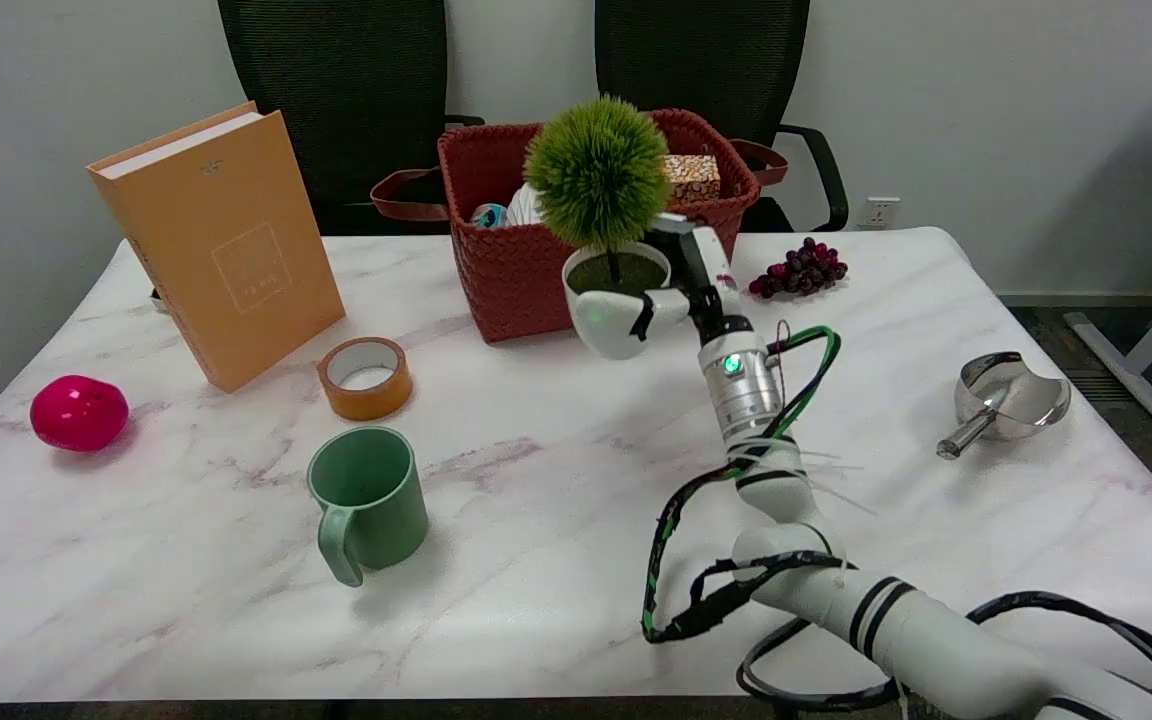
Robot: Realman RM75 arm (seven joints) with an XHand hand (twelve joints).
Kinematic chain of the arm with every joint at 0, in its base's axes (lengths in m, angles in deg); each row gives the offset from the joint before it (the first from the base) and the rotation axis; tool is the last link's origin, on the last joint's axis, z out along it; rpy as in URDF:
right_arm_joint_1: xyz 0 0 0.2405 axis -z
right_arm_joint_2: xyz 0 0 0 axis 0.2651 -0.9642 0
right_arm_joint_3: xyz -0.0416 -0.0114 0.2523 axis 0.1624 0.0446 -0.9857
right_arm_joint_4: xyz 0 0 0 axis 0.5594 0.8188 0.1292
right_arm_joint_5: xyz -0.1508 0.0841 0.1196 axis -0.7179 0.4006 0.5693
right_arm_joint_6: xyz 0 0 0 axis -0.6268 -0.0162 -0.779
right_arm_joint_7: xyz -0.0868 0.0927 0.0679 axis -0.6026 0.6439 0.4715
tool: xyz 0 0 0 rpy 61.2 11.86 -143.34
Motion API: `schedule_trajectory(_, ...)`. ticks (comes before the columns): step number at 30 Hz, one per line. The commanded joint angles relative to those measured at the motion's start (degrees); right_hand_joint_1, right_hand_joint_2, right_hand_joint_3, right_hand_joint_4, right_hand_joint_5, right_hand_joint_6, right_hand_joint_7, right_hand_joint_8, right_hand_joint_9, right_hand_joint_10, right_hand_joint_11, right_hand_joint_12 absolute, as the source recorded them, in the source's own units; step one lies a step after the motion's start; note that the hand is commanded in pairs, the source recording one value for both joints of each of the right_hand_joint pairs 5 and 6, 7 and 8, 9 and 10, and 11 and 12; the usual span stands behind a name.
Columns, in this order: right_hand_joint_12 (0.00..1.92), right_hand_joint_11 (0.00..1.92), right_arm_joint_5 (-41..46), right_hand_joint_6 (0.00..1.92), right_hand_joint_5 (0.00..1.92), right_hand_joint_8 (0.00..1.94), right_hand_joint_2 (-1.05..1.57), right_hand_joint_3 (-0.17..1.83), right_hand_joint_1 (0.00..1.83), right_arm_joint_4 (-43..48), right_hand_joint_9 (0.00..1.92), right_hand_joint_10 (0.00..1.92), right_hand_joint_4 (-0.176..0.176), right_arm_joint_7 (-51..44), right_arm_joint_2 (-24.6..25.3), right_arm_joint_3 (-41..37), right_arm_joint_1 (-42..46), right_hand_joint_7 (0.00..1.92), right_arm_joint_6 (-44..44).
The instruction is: Place the potted plant into the brown storage basket.
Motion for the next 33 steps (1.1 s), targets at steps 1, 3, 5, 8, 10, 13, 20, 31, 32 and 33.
schedule_trajectory(1,1.92,1.92,1.01,1.13,1.13,1.92,0.34,0.50,1.06,-1.17,1.86,1.86,0.000,-3.53,-1.52,-0.99,-9.18,1.92,-0.19)
schedule_trajectory(3,1.92,1.92,1.02,1.13,1.13,1.92,0.34,0.50,1.06,-2.00,1.86,1.86,0.000,-3.55,-1.30,-0.87,-10.95,1.92,0.30)
schedule_trajectory(5,1.92,1.92,1.02,1.13,1.13,1.92,0.33,0.51,1.06,-2.61,1.85,1.85,0.000,-3.55,-0.97,-0.87,-12.68,1.92,1.35)
schedule_trajectory(8,1.92,1.92,1.02,1.13,1.13,1.92,0.33,0.51,1.05,-3.67,1.85,1.85,0.000,-3.55,-0.58,-0.84,-15.23,1.92,3.01)
schedule_trajectory(10,1.92,1.92,0.98,1.13,1.13,1.92,0.34,0.51,1.05,-4.71,1.84,1.84,0.000,-3.55,-0.18,-0.67,-16.86,1.92,3.93)
schedule_trajectory(13,1.92,1.92,0.62,1.13,1.13,1.92,0.34,0.51,1.05,-6.49,1.84,1.84,0.000,-3.55,0.65,-0.47,-19.23,1.92,5.20)
schedule_trajectory(20,1.92,1.92,0.22,1.11,1.11,1.92,0.33,0.53,1.05,-10.13,1.82,1.82,0.000,-4.05,2.45,-0.04,-24.32,1.92,7.85)
schedule_trajectory(31,1.92,1.92,0.22,1.06,1.06,1.92,0.28,0.59,1.04,-17.77,1.78,1.78,0.000,-6.38,5.25,0.01,-31.37,1.92,10.35)
schedule_trajectory(32,1.92,1.92,0.22,1.05,1.05,1.92,0.27,0.59,1.04,-18.63,1.78,1.78,0.000,-6.64,5.41,0.04,-32.28,1.92,10.79)
schedule_trajectory(33,1.92,1.92,0.22,1.05,1.05,1.92,0.27,0.59,1.04,-19.42,1.78,1.78,0.000,-7.23,5.61,0.09,-33.29,1.92,11.46)
